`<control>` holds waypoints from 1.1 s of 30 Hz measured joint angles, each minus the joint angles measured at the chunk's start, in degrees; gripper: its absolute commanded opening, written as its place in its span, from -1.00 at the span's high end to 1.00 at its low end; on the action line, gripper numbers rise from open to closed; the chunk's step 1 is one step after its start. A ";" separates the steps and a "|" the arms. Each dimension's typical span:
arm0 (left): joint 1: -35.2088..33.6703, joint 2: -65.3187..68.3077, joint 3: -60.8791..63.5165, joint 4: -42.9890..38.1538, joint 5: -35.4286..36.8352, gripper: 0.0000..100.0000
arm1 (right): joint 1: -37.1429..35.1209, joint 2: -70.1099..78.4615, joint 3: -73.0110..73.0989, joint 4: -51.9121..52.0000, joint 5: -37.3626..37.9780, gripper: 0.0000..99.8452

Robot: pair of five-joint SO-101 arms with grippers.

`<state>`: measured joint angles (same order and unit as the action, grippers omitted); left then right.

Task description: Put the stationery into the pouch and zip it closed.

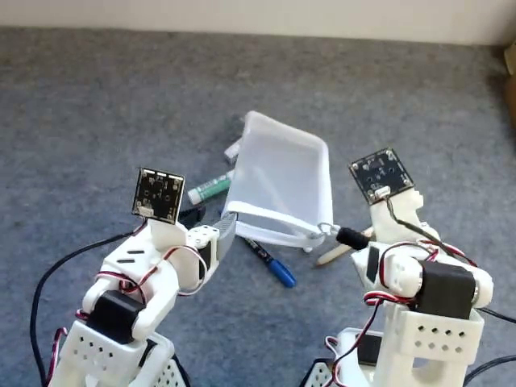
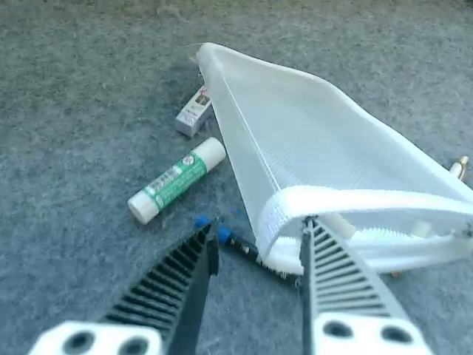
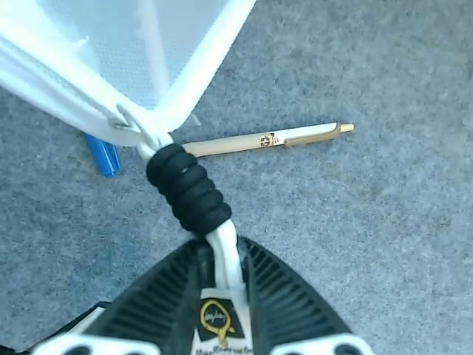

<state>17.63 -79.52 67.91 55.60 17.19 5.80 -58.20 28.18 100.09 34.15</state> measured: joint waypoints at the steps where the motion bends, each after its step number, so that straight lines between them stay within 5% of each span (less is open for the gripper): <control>1: 0.00 0.00 0.79 -1.14 0.00 0.65 | 0.00 0.00 -0.09 0.00 0.00 0.99; 6: 0.09 0.00 5.01 -7.47 0.00 0.80 | -3.08 0.00 -0.09 0.00 -0.44 0.99; 17: 0.00 0.00 9.23 -14.77 0.00 0.80 | -18.11 0.00 -0.09 0.00 -10.29 0.99; 33: -1.41 0.00 9.23 -14.95 0.00 0.80 | -19.52 -11.25 -6.42 0.00 -10.46 0.99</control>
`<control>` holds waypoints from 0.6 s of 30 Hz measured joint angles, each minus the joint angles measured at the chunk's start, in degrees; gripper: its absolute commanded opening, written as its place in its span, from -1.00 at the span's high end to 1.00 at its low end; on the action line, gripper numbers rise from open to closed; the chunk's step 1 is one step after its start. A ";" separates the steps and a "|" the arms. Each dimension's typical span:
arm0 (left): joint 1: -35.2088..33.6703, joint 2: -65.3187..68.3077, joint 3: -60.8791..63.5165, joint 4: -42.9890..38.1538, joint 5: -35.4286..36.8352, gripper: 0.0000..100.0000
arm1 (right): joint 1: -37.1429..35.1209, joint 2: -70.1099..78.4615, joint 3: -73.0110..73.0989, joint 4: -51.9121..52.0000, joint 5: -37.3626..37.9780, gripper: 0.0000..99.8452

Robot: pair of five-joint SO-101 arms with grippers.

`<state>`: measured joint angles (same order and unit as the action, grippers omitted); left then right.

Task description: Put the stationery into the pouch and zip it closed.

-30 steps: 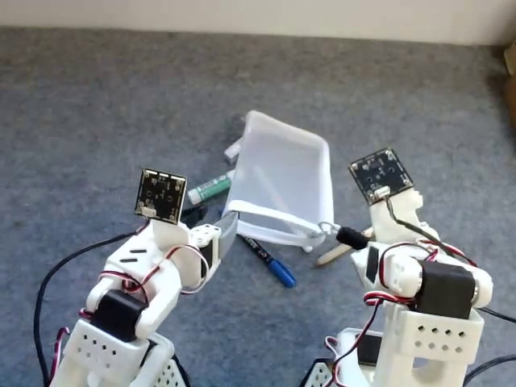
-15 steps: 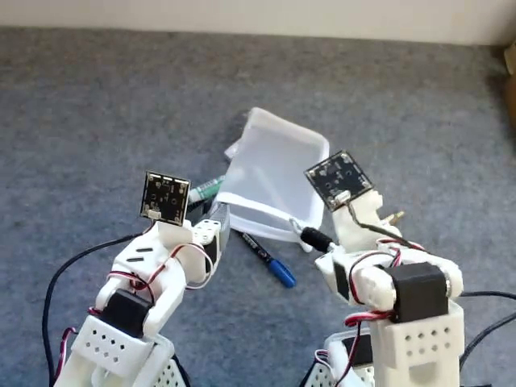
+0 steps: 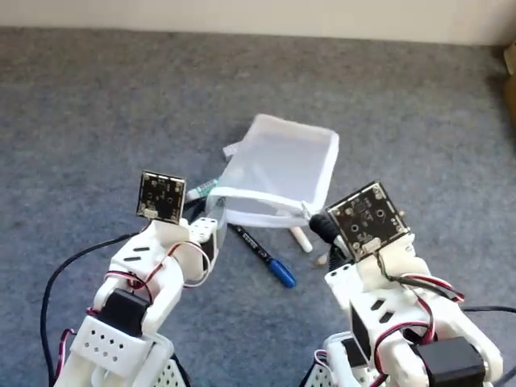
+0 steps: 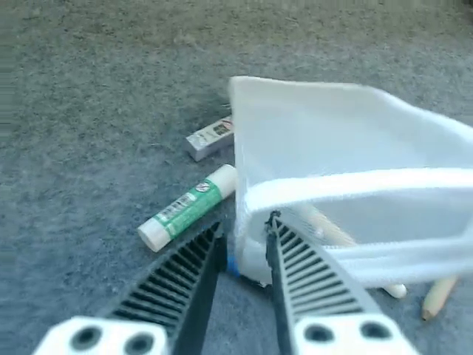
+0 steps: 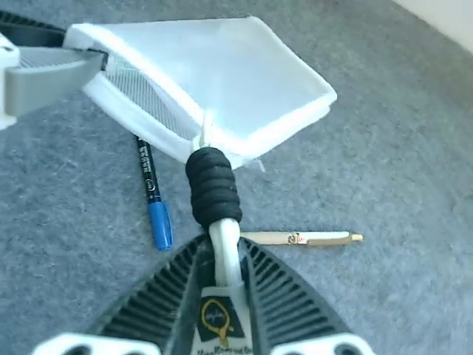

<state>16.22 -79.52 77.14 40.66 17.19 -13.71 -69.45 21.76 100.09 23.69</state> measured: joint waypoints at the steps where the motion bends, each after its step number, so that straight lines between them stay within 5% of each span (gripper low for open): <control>1: -0.70 0.00 0.00 -0.44 0.00 0.80 | -0.88 0.00 0.00 0.00 0.00 0.99; 18: -1.14 0.00 0.00 -1.67 -0.09 0.80 | -17.49 -9.85 0.00 0.00 -1.93 0.99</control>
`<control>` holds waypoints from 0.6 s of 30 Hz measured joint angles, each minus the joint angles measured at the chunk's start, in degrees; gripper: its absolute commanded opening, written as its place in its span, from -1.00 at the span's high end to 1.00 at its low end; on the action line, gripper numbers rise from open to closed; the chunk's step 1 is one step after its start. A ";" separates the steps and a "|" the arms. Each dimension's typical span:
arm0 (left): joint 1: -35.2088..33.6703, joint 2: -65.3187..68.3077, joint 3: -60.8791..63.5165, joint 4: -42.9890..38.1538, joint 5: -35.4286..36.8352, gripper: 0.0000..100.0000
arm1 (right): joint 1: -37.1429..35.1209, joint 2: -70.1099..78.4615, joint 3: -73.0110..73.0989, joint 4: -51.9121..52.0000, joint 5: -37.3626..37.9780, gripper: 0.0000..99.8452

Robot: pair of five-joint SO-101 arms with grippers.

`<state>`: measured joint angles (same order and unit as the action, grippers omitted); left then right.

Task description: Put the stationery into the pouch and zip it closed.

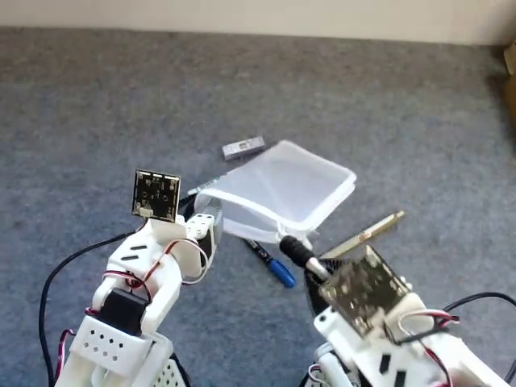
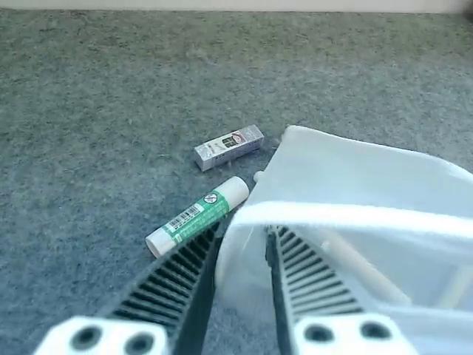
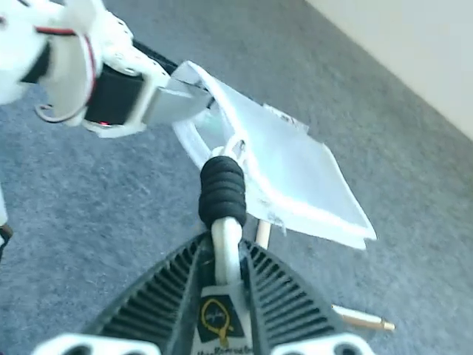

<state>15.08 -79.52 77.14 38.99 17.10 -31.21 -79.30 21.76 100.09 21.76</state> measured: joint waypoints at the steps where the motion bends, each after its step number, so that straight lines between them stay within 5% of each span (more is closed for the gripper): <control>1: 0.00 0.00 0.00 0.00 0.00 0.80 | -0.97 -0.79 0.00 0.00 0.00 0.99; 8: 0.00 0.00 0.00 0.00 0.00 0.81 | -8.88 -5.89 0.00 0.09 0.00 0.99; 12: 0.09 0.00 0.00 0.00 0.00 1.00 | -9.49 -6.33 0.00 0.09 0.00 0.99; 18: 0.53 0.00 0.00 0.26 0.09 0.99 | -9.67 -6.33 0.00 0.09 -0.18 0.98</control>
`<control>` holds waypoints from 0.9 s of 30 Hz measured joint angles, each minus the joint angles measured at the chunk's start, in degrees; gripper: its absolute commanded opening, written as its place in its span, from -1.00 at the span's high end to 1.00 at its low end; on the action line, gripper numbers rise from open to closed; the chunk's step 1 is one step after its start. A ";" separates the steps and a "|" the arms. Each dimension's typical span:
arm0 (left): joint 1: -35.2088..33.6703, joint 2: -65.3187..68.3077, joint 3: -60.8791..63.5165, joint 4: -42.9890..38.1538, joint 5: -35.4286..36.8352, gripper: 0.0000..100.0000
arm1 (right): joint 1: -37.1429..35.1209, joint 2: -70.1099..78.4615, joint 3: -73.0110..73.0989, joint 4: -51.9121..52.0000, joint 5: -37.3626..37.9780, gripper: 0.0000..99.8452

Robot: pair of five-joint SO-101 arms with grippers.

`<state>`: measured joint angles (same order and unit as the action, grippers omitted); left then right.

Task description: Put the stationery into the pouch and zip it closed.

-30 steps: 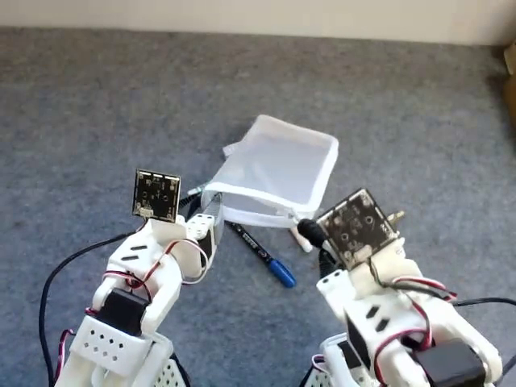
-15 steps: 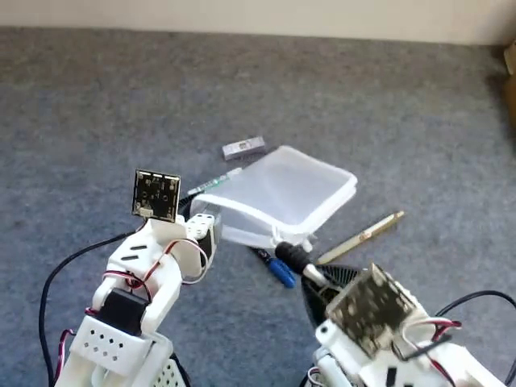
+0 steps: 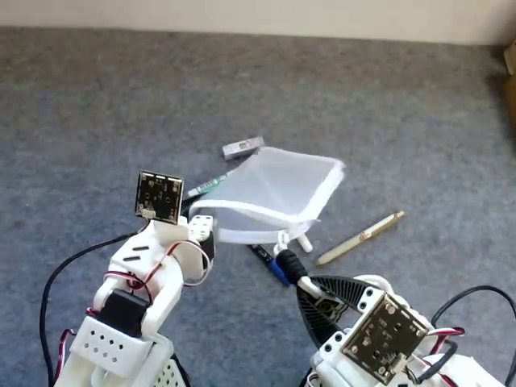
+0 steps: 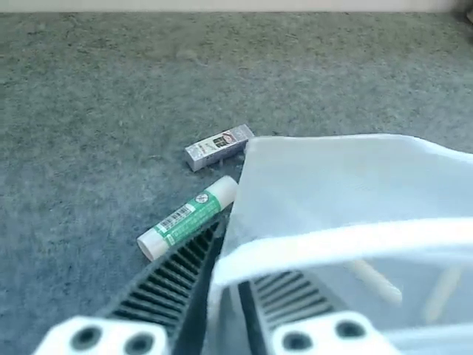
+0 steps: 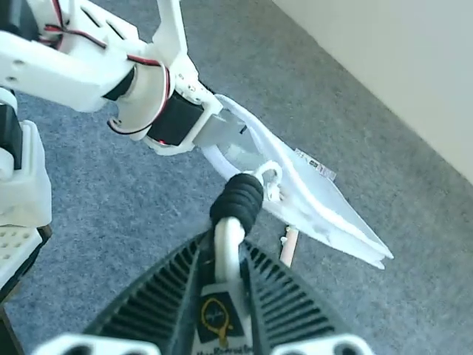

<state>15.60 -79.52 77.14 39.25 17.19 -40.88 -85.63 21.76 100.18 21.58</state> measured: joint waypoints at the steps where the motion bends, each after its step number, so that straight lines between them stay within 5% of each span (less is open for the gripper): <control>1: 0.00 -0.09 -0.26 1.05 0.00 0.99 | 0.00 0.00 0.00 0.00 -0.18 0.96; 8: 0.00 -0.09 -9.58 15.65 -0.09 0.99 | 1.76 0.00 -0.09 0.00 -7.30 0.48; 15: -0.53 -0.09 -13.10 20.22 -0.09 0.99 | 14.68 0.00 1.58 0.00 -9.23 0.47; 27: -5.27 -0.09 -25.58 27.78 -0.09 0.99 | 24.18 0.00 9.49 0.00 -9.23 0.47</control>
<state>10.33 -79.60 51.56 67.03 17.10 -16.70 -85.63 31.25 100.18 12.35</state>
